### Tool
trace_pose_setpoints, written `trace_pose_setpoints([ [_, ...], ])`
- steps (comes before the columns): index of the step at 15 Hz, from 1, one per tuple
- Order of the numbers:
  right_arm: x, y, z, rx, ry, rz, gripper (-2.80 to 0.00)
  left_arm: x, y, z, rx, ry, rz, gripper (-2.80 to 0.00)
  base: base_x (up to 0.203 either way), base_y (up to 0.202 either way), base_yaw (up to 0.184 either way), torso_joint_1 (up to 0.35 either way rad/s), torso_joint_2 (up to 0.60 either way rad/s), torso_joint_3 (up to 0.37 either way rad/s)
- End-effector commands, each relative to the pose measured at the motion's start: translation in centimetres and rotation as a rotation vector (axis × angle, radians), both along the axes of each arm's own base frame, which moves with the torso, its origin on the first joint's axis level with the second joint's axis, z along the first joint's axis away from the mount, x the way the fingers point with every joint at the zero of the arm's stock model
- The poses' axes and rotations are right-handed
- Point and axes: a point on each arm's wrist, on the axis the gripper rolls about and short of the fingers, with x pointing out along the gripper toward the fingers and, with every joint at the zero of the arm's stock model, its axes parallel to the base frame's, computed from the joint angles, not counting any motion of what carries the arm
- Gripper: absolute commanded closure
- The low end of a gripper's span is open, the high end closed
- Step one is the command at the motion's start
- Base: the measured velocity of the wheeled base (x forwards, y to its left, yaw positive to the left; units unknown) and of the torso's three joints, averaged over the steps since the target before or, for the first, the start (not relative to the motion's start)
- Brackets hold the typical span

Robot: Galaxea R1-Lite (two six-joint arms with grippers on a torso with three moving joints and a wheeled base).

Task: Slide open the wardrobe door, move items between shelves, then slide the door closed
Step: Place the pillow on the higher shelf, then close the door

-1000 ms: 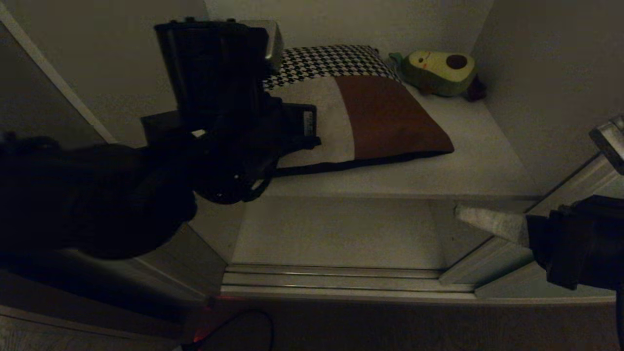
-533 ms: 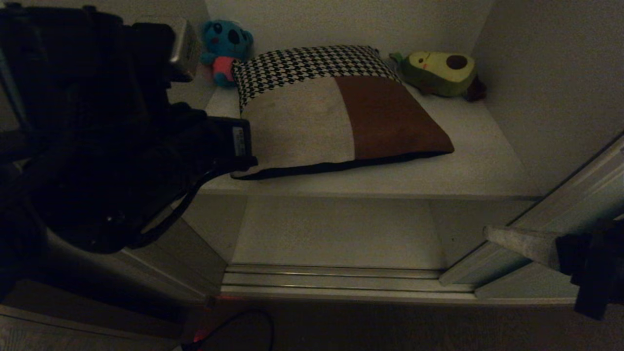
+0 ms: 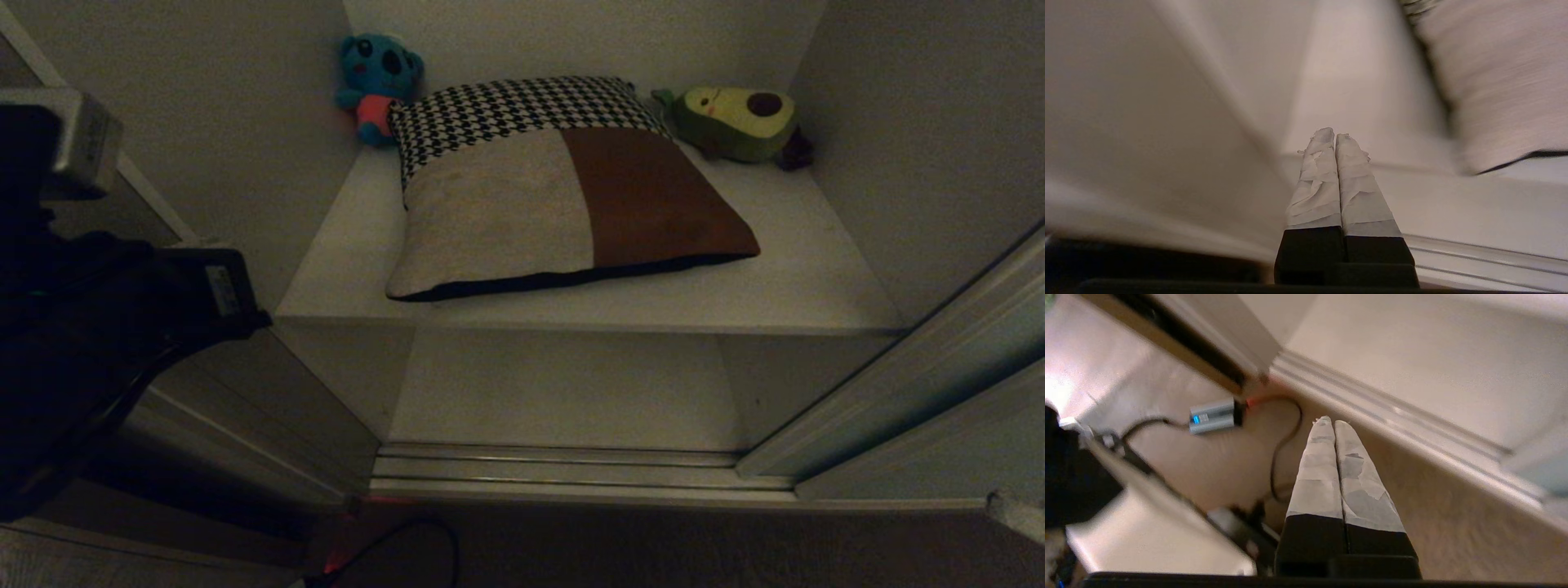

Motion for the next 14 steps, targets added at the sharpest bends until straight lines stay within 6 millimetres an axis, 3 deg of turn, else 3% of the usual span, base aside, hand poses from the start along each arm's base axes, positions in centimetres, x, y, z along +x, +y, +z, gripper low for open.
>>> trace_pose_setpoints([
  [1,-2.6,-1.9,-0.7,0.024,-0.045,-0.014,0.0,-2.5,2.5,-0.1,-0.026,-0.043,0.057,0.0,0.0,0.0,0.0,0.0,0.0,0.0],
  [5,-5.1,-3.4,-2.4,0.064,-0.065,-0.097,0.0,-6.6,6.8,-3.0,-0.052,-0.072,0.243,0.0,0.0,0.0,0.0,0.0,0.0,0.0],
  [10,-6.3,-3.9,-2.3,0.129,-0.092,-0.057,0.0,-11.4,9.0,-7.7,-0.08,-0.11,0.346,0.0,0.0,0.0,0.0,0.0,0.0,0.0],
  [14,-6.7,-4.0,-2.9,0.129,-0.093,-0.019,0.0,-15.4,9.6,-10.8,-0.078,-0.162,0.349,0.0,0.0,0.0,0.0,0.0,0.0,0.0],
])
